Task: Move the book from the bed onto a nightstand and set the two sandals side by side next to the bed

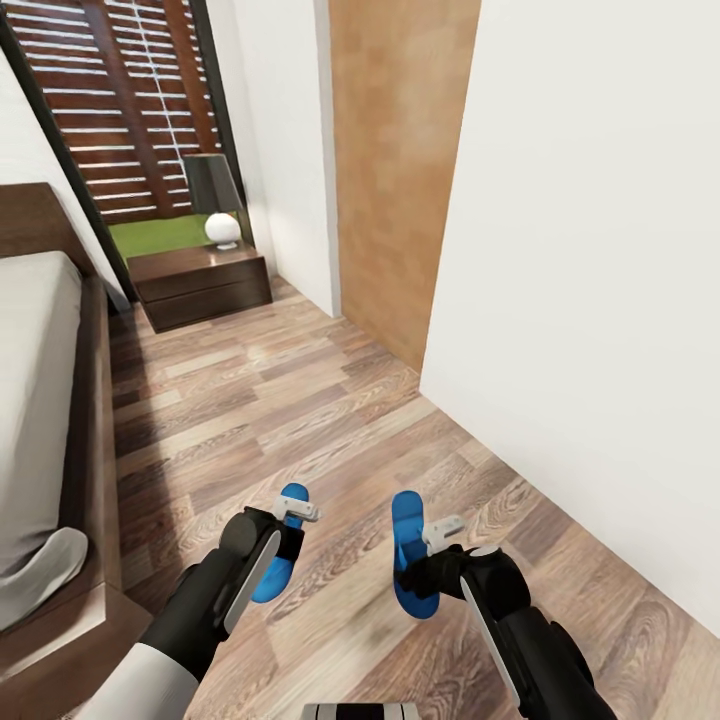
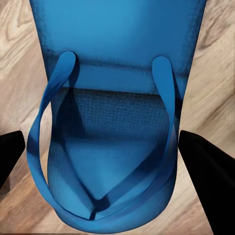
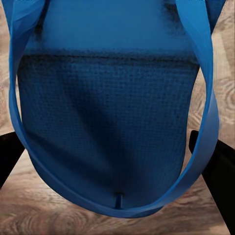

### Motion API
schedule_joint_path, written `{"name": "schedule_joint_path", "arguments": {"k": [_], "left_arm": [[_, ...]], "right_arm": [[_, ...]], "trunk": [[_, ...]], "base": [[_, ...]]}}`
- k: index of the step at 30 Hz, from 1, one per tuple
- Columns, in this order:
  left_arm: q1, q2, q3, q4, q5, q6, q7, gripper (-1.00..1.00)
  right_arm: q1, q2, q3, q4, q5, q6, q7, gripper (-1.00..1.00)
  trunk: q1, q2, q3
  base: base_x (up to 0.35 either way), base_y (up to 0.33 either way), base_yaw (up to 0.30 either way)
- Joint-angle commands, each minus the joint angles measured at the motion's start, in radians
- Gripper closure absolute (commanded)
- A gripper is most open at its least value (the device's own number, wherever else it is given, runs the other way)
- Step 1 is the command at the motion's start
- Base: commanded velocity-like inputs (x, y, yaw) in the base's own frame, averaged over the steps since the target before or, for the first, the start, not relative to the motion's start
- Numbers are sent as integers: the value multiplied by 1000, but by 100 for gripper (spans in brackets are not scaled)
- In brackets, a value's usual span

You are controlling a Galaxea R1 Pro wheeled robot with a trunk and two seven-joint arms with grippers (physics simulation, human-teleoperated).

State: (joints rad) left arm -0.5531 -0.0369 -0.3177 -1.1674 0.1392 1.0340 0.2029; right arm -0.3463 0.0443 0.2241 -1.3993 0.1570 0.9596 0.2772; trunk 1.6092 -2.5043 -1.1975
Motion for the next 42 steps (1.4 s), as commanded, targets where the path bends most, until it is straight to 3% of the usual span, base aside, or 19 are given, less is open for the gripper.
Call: {"name": "schedule_joint_path", "arguments": {"k": [1, 42], "left_arm": [[-1, 0, -1, 0, 10, 3, 10, 100], [-1, 0, -1, -3, 10, 4, 10, 100]], "right_arm": [[0, 0, 0, -1, 10, 4, 8, 100], [0, 1, 1, -1, 10, 4, 8, 100]], "trunk": [[0, 0, -2], [0, 0, -54]], "base": [[0, 0, 134], [0, 0, 135]]}}
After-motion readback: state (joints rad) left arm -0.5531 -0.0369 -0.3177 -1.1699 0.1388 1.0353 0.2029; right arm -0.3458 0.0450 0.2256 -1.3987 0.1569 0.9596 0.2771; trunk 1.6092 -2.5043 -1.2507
